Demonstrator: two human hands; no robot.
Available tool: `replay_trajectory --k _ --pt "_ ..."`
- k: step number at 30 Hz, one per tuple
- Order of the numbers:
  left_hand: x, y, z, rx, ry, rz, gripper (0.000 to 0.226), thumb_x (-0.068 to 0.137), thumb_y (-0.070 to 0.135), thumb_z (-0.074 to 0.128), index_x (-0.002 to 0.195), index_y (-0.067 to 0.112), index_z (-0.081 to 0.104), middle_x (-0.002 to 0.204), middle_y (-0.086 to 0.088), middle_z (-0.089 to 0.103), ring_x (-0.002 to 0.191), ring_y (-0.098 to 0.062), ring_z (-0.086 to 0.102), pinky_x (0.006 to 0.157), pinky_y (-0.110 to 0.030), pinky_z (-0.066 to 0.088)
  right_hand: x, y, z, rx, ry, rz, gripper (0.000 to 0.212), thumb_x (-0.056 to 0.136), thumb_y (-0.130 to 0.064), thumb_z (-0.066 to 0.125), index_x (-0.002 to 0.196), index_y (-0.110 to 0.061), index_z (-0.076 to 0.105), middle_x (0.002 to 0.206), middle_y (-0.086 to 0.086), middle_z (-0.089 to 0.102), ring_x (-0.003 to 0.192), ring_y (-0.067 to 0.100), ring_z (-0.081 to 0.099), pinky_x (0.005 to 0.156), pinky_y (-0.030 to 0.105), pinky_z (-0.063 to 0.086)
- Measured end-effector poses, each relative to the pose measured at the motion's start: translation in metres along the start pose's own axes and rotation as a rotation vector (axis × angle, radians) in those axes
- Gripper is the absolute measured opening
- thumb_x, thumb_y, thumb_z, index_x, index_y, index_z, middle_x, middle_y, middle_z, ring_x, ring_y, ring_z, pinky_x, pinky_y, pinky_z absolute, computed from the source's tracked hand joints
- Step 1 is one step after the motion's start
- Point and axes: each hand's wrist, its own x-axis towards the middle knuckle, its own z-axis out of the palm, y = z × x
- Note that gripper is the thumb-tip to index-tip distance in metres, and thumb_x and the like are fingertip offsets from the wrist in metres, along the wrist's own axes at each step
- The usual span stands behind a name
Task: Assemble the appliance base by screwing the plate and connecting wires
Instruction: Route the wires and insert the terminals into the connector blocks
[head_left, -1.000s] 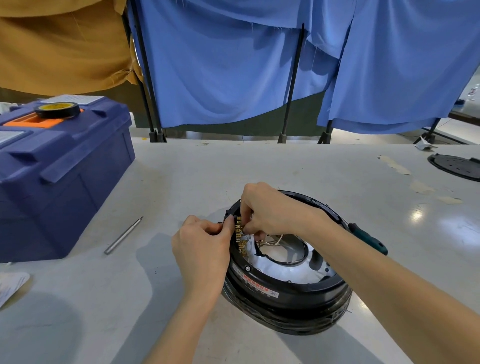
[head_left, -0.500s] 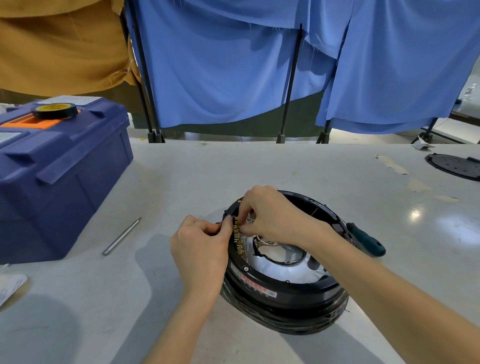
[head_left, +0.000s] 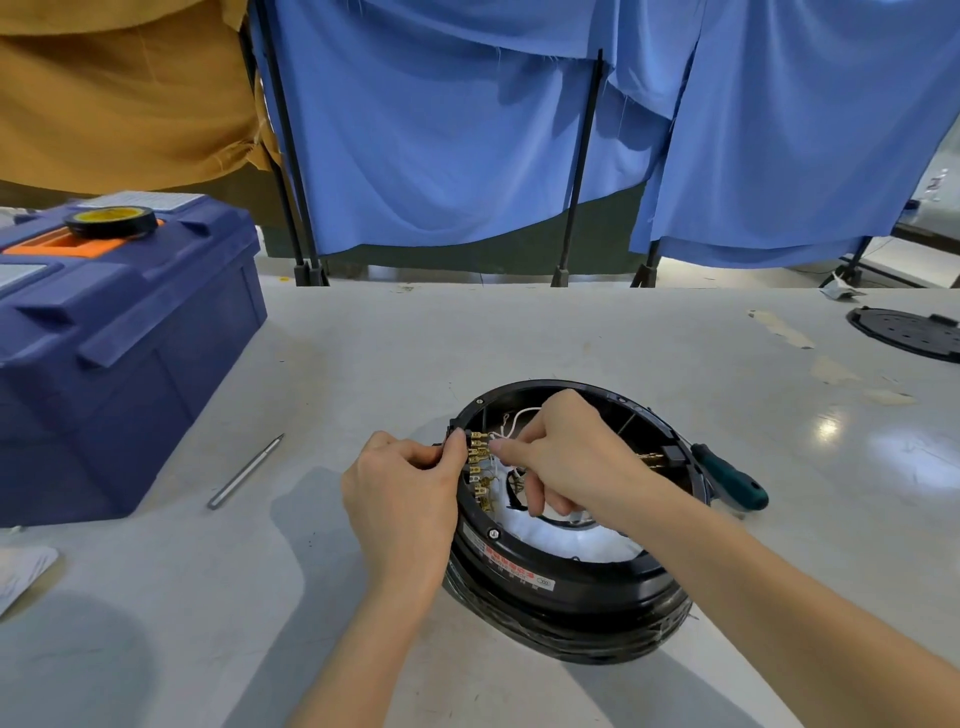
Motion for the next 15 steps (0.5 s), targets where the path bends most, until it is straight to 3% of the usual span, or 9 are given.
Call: replay_trajectory --k 4,10,15 --pt "0.0 0.0 0.0 0.0 0.004 -0.01 0.022 0.078 0.035 0.078 0.065 0.017 0.076 0.066 0.002 0.056 0.058 -0.004 0.05 0.059 -0.002 0.031 0.002 -0.003 0.012 0.209 0.063 0.109 0.034 0.093 -0.014 0.066 0.075 0.016 0.066 0.044 0.014 0.056 0.024 0.011 0.031 0.034 0.013 0.027" --pt "0.0 -0.001 0.001 -0.006 -0.004 -0.027 0.021 0.079 0.035 0.078 0.066 0.017 0.077 0.068 0.0 0.057 0.062 -0.012 0.053 0.057 -0.009 0.032 0.004 -0.005 0.02 0.486 0.125 0.272 0.022 0.087 -0.004 0.07 0.07 0.007 0.062 0.035 0.005 0.051 0.027 0.011 0.028 0.033 0.014 0.023" --pt "-0.001 -0.001 0.0 -0.003 0.003 -0.029 0.022 0.079 0.034 0.077 0.066 0.017 0.077 0.067 -0.001 0.057 0.061 -0.008 0.051 0.056 -0.018 0.027 0.005 -0.007 0.028 0.643 0.171 0.342 0.016 0.082 0.002 0.066 0.068 0.006 0.06 0.035 0.005 0.051 0.025 0.01 0.028 0.032 0.013 0.024"
